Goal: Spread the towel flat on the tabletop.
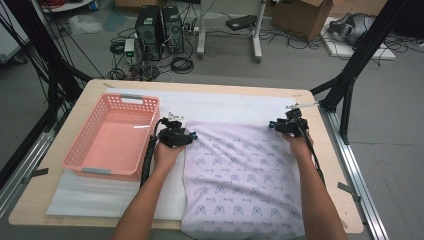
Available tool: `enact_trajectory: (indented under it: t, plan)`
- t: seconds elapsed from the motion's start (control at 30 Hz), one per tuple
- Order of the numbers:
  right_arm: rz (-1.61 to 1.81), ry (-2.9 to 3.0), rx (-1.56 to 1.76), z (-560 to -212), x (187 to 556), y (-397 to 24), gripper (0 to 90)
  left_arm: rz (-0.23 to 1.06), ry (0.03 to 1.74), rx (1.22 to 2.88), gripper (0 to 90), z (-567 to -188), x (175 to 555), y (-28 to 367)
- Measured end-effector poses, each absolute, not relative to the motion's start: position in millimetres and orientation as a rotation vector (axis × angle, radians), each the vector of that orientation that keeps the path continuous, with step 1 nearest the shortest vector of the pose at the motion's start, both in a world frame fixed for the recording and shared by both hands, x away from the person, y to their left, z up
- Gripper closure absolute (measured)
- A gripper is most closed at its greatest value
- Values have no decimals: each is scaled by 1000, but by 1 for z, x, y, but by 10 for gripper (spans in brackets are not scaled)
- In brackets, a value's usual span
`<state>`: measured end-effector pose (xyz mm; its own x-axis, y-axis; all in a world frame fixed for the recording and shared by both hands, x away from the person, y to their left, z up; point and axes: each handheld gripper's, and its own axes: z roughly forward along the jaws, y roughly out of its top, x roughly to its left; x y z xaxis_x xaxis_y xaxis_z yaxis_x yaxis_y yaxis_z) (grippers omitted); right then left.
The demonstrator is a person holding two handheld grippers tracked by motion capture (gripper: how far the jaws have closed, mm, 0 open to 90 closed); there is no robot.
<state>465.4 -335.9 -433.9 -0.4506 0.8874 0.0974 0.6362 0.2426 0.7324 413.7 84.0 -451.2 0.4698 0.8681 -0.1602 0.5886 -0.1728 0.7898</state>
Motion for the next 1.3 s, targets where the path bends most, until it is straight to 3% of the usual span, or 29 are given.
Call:
enact_trajectory:
  t: [0.13, 0.2, 0.27, 0.3, 0.43, 0.53, 0.57, 0.6, 0.63, 0.7, 0.87, 0.93, 1.03, 1.1, 1.13, 1.23, 1.3]
  plan:
    - [955, 2280, 1328, -440, 469, -325, 595, 512, 1189, 1944, 528, -451, 411, 78]
    - [924, 2313, 1277, -439, 468, -321, 701, 526, 1201, 1940, 586, -451, 411, 78]
    - [937, 2353, 1279, -438, 467, -321, 852, 493, 1200, 1927, 748, -450, 412, 81]
    - [948, 2363, 1287, -437, 467, -322, 862, 483, 1205, 1919, 863, -450, 413, 82]
    - [887, 2253, 1245, -434, 465, -324, 873, 625, 1197, 1860, 869, -442, 411, 79]
    - [912, 2072, 1244, -426, 463, -325, 873, 713, 1141, 1803, 843, -433, 407, 73]
    - [900, 2014, 1234, -424, 462, -324, 873, 723, 1148, 1791, 776, -433, 407, 72]
    - [880, 1961, 1245, -423, 461, -325, 870, 694, 1170, 1779, 615, -434, 408, 73]
    - [873, 1937, 1285, -423, 462, -327, 845, 651, 1195, 1781, 526, -436, 409, 75]
    - [904, 1917, 1389, -428, 465, -334, 696, 565, 1230, 1817, 493, -440, 410, 78]
    - [994, 1906, 1470, -425, 457, -346, 645, 446, 1249, 1849, 467, -450, 413, 75]
    - [1027, 1928, 1468, -422, 453, -350, 631, 456, 1231, 1867, 470, -452, 413, 69]
    - [1043, 1976, 1454, -420, 448, -353, 617, 510, 1194, 1914, 604, -452, 411, 62]
    - [1050, 1987, 1450, -420, 445, -355, 612, 494, 1173, 1920, 815, -452, 411, 62]
    - [1067, 1997, 1451, -421, 444, -356, 611, 509, 1183, 1916, 863, -451, 411, 61]
    - [1076, 2032, 1435, -422, 438, -356, 609, 652, 1271, 1884, 899, -450, 415, 71]
    - [1063, 2063, 1411, -421, 433, -356, 610, 631, 1383, 1784, 899, -450, 422, 90]
